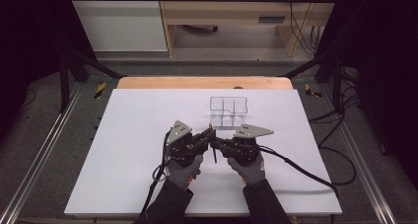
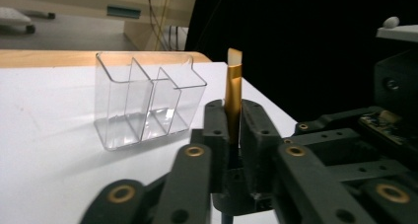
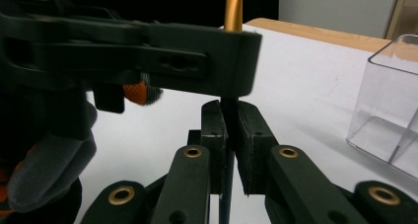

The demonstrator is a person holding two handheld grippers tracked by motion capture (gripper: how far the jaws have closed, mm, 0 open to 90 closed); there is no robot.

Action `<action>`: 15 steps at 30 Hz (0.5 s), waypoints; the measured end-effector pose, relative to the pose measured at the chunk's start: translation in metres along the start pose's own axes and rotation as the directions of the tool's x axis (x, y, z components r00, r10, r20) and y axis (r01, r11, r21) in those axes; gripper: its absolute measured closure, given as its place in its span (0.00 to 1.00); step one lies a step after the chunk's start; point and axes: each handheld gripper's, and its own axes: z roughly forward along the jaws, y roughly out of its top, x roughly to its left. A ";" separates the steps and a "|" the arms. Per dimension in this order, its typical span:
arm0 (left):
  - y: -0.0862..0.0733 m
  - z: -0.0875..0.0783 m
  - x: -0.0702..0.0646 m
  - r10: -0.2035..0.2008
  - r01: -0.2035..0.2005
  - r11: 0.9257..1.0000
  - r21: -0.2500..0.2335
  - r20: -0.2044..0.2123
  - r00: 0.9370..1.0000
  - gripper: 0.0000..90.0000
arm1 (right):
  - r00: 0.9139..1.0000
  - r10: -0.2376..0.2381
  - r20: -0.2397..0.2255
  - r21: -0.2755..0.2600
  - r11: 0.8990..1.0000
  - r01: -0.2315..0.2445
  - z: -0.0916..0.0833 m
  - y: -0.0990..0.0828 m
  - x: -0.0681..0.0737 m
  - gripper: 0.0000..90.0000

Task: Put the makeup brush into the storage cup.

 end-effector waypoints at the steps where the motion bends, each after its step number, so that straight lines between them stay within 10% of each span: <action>1: 0.002 -0.001 0.001 0.003 -0.003 1.000 -0.002 0.007 1.000 0.81 | 1.000 0.002 0.000 0.000 1.000 -0.002 0.000 0.000 0.000 0.93; 15: 0.014 -0.035 0.027 0.100 -0.101 0.995 0.007 0.028 0.995 0.32 | 0.998 0.008 0.068 -0.022 1.000 -0.007 -0.003 0.007 -0.008 0.93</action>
